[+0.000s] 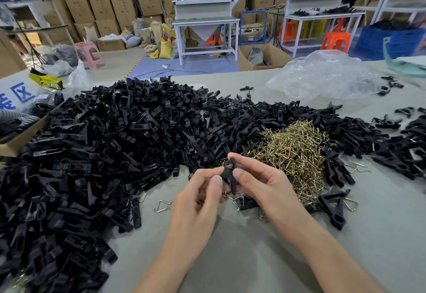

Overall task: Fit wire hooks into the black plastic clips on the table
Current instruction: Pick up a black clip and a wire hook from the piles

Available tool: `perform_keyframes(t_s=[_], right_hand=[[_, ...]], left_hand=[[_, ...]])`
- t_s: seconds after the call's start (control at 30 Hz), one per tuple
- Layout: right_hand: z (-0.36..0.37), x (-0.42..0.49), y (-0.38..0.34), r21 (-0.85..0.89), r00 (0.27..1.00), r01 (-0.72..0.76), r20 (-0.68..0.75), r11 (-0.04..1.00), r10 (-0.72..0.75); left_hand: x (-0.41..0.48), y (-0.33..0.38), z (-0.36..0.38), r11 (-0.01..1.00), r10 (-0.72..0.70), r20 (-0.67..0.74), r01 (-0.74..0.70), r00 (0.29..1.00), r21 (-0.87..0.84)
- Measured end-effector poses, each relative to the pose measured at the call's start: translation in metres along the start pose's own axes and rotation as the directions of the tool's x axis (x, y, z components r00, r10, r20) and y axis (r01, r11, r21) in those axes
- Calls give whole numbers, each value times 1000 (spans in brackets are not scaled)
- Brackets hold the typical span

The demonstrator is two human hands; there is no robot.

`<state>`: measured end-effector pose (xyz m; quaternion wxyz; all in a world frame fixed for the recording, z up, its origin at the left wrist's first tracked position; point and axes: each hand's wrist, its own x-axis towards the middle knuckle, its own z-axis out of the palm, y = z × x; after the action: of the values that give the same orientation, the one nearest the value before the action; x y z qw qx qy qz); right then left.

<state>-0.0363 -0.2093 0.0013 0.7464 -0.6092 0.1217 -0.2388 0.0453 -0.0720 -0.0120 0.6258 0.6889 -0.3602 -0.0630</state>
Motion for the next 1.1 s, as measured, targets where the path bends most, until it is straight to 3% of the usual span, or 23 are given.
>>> perform_keyframes(t_s=[0.3,0.5,0.67,0.77,0.9,1.0,1.07,1.1], right_hand=[[3,-1,1,44,1000,-5,6,999,5],[3,-2,4,18,996,-36,83,999,35],[-1,1,-1,28,992,-89,89,996,87],[-8,2,-2,19,986,-134,105,991,131],[-11,-1,-3,-126,992,-47,113,991,61],[-17,-6,0,-506,983,142,-31,851,-182],[-19,-7,3,-788,943,194,-16,585,-334],[-17,-8,5,-893,946,187,52,410,-319]], left_hand=[[5,3,-4,998,12,7,-11,1000,-59],[4,-3,-3,996,11,5,-11,1000,88],[4,-6,-6,933,143,82,-162,986,323],[5,-7,-7,907,170,144,-212,975,363],[4,-11,-8,921,162,145,-202,976,332],[9,-18,-11,948,103,8,-101,995,301],[13,-23,-15,955,68,-81,-41,994,294],[15,-25,-17,962,41,-111,-9,993,274]])
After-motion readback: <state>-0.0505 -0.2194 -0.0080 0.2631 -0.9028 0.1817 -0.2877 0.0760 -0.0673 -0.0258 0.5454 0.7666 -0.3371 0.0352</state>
